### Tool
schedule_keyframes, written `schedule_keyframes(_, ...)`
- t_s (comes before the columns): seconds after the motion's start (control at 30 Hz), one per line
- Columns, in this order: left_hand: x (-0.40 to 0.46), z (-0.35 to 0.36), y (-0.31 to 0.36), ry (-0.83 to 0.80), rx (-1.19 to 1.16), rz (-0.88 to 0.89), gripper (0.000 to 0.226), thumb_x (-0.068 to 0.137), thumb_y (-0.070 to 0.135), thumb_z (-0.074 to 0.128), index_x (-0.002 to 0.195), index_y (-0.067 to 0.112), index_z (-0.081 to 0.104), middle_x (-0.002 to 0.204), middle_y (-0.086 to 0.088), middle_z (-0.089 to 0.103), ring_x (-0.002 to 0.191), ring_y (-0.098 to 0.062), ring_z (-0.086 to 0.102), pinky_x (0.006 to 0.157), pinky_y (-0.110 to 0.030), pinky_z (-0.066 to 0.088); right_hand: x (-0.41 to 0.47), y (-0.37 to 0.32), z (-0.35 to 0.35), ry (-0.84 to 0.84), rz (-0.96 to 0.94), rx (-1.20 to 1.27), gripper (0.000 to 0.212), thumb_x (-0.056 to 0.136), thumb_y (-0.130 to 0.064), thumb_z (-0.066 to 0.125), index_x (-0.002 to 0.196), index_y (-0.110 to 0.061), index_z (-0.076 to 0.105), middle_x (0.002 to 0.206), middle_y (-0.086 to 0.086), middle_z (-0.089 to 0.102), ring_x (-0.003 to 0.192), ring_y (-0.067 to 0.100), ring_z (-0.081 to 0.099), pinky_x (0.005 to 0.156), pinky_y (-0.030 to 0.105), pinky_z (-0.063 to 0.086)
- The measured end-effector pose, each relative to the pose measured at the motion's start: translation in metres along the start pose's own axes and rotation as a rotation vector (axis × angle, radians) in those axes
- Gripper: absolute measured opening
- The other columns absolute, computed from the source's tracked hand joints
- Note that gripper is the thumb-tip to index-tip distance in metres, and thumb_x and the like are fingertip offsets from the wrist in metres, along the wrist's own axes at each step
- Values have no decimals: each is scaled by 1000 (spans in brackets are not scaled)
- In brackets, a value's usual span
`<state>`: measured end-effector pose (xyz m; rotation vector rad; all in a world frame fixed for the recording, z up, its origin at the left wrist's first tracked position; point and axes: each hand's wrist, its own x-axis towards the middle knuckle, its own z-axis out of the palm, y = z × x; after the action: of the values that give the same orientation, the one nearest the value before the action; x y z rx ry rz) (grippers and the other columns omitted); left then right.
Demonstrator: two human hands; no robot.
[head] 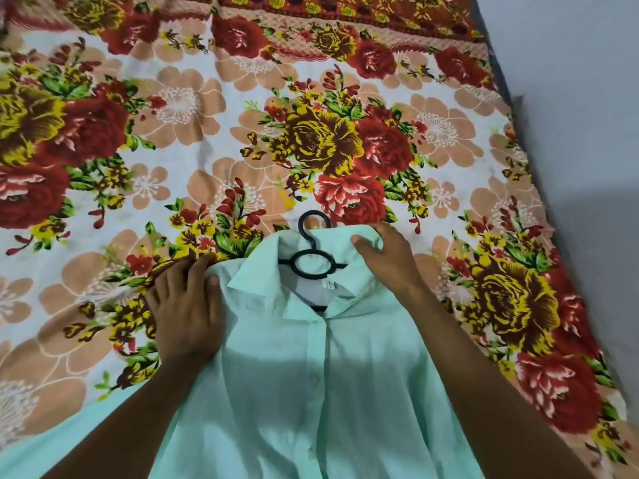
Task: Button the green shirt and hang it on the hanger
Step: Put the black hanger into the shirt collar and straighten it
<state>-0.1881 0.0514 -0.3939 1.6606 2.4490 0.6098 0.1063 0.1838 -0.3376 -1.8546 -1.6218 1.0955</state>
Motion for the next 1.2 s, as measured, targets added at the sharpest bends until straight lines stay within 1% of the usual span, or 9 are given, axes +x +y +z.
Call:
schedule_keyframes(0.2,9,-18,21,128,-214,92,48,102,57,33,123,24,61,123,-5,50,120,-30,44,100,-46,28,-6,35,41,362,-300,-127,27,94,-31,71,114,-14,74,104,4,77,98,25,71,85,38,56)
schedule_keyframes(0.4,65,3,100,-93,-133,166,43,93,63,56,104,27,76,90,1,75,99,-30,68,97,-48,47,3,45,45,434,-404,-225,25,101,-34,61,109,-13,72,97,6,74,92,29,67,75,38,50)
schedule_keyframes(0.53,64,32,95,-4,-307,179,35,91,52,65,101,20,77,94,1,77,90,-27,70,89,-48,54,4,49,46,449,-461,-228,26,105,-29,54,110,-10,71,97,8,70,90,28,62,76,35,45)
schedule_keyframes(0.63,65,44,90,46,-396,234,21,97,34,62,96,15,69,87,-2,72,82,-26,66,74,-35,49,4,48,43,508,-490,-123,25,104,-29,55,100,-11,72,86,3,67,81,19,59,74,32,44)
schedule_keyframes(0.77,65,39,91,-85,-618,235,22,102,34,57,100,13,57,70,5,53,59,-4,47,53,-21,33,-2,46,39,518,-406,160,12,99,-29,63,100,-27,75,86,-24,71,85,-9,64,74,4,42)
schedule_keyframes(0.83,62,32,89,-178,-796,161,15,101,31,62,105,18,56,69,-1,53,52,-5,42,50,-22,34,-12,44,39,505,-399,272,13,98,-23,65,98,-33,72,91,-30,71,92,-14,63,83,8,46)
schedule_keyframes(0.97,63,15,90,-265,-985,29,26,94,27,72,115,34,59,86,-5,72,76,-19,65,69,-32,50,-17,37,35,525,-458,328,12,102,-17,62,102,-23,72,97,-19,73,98,-3,67,89,15,49)
schedule_keyframes(1.1,70,6,86,-369,-1154,-141,32,83,25,73,114,34,68,114,-18,70,108,-37,69,99,-56,53,-16,33,34,538,-447,219,15,100,-13,59,103,-23,70,95,-26,69,95,-12,63,84,5,43)
schedule_keyframes(1.2,71,4,87,-456,-1240,-234,16,96,17,66,110,22,74,110,-4,74,114,-25,69,106,-46,52,-18,34,32,450,-383,18,28,94,-2,55,106,-21,72,99,-21,68,95,-11,61,82,6,44)
